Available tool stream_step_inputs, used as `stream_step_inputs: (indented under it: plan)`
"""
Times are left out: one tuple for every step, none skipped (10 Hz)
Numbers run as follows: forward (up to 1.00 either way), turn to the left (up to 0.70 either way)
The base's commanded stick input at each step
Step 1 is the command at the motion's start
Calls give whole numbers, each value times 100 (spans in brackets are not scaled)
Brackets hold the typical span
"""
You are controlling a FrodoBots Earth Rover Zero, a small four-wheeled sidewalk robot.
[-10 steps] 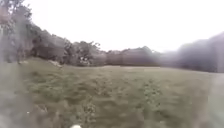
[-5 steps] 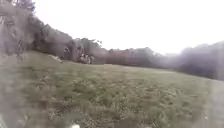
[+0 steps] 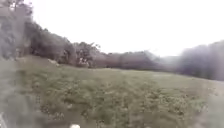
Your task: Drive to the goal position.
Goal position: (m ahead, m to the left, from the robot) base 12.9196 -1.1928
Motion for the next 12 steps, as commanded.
stream_step_inputs:
  plan:
    - [70, -14]
    - [70, -14]
    - [70, -14]
    - [70, -3]
    - [70, 0]
    - [70, 0]
    - [70, 0]
    - [70, 0]
    - [70, 0]
    - [70, 0]
    - [70, 0]
    - [70, 0]
